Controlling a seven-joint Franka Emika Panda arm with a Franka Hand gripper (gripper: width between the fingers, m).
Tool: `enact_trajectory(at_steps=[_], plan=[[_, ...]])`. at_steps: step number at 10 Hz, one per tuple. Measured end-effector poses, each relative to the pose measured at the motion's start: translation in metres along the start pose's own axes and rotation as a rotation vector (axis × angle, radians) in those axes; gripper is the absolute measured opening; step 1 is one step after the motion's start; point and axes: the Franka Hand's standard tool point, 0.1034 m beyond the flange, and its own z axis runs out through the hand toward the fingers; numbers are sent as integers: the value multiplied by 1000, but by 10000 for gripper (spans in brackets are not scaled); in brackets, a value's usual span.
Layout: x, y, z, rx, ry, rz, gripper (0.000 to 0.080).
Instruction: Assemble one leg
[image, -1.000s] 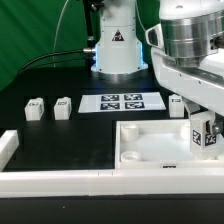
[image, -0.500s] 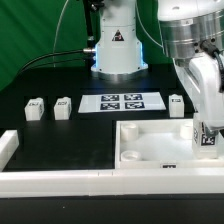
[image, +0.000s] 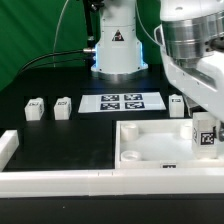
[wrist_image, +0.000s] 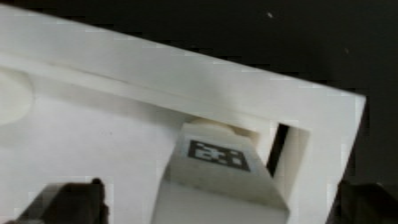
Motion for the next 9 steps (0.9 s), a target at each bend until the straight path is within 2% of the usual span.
enact_trajectory(at_steps=[4,6,9], plan=[[-3,4,1,-46,12,-426,649],[-3,2,-1,-88,33,-706,649],[5,0,-3,-93,20,-1024,649]])
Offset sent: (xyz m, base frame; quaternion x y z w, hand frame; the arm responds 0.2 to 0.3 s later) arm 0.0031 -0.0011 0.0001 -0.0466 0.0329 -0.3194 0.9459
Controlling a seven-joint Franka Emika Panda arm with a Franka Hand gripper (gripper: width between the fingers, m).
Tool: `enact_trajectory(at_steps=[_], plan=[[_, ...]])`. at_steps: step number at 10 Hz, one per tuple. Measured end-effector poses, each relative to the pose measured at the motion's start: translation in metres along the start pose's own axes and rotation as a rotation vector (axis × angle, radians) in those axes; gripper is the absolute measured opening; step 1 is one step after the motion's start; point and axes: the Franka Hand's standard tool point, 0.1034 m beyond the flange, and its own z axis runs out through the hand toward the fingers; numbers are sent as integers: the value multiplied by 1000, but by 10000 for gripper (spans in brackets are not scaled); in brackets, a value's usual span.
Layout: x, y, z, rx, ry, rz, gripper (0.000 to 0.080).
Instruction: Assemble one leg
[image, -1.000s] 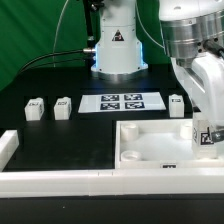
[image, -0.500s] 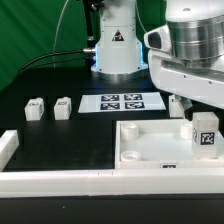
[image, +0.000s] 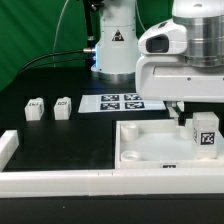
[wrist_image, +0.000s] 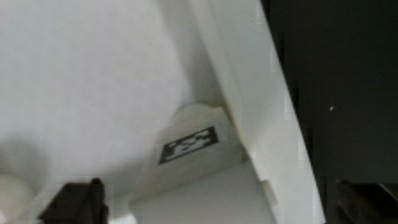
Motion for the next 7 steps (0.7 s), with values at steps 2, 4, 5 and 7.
enact_trajectory(at_steps=[2,4,5,7], plan=[[1,2,0,-1,1,-198,649],[0,1,0,1,0,-189,649],[0,1,0,1,0,-190,649],[0,1,0,1,0,-190,540]])
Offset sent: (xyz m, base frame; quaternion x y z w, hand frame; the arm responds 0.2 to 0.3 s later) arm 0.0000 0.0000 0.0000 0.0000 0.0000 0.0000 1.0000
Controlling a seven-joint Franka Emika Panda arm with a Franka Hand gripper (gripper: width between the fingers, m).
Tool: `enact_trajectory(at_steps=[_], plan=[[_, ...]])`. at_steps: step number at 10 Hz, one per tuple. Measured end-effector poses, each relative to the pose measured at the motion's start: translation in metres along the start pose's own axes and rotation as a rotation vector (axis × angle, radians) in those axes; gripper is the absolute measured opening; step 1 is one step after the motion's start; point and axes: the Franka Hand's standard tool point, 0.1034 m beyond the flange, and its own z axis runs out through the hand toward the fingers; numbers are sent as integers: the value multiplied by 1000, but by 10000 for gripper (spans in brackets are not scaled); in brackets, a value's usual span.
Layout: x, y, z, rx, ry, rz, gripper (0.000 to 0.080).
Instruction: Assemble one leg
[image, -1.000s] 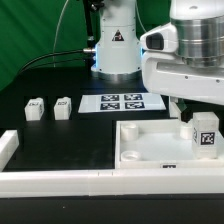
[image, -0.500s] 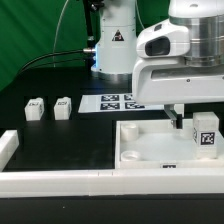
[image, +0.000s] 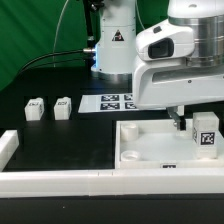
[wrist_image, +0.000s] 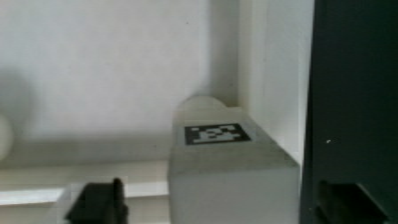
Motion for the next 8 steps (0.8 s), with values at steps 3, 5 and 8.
enact_trajectory(at_steps=[3,5,8], plan=[[0,1,0,0,0,20,291],[0,1,0,0,0,39,291],[1,0,0,16,9,360,292]])
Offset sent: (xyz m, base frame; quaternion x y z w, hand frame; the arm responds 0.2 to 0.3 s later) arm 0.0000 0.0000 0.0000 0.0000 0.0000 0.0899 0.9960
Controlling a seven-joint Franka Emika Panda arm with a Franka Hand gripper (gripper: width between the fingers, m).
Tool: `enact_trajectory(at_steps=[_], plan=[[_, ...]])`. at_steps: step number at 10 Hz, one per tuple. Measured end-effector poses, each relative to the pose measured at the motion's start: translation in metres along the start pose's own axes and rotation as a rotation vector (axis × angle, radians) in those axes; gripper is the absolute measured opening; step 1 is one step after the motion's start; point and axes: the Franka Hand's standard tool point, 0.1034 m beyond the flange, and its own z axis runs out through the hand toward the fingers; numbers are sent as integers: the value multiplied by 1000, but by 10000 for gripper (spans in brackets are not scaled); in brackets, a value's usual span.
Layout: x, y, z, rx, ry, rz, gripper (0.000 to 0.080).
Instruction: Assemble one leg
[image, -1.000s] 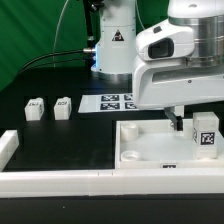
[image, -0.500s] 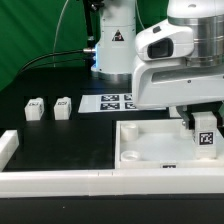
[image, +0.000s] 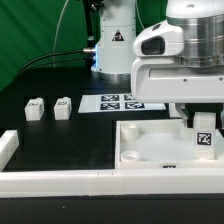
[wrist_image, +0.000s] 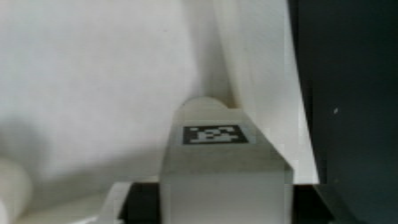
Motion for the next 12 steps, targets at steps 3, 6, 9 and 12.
enact_trajectory(at_steps=[3,6,9,12], plan=[[1,0,0,20,-7,329,294],[1,-1,0,32,-20,706,294],[1,-4,-1,40,-27,1011,294],[4,-4,-2,49,-24,1250,294]])
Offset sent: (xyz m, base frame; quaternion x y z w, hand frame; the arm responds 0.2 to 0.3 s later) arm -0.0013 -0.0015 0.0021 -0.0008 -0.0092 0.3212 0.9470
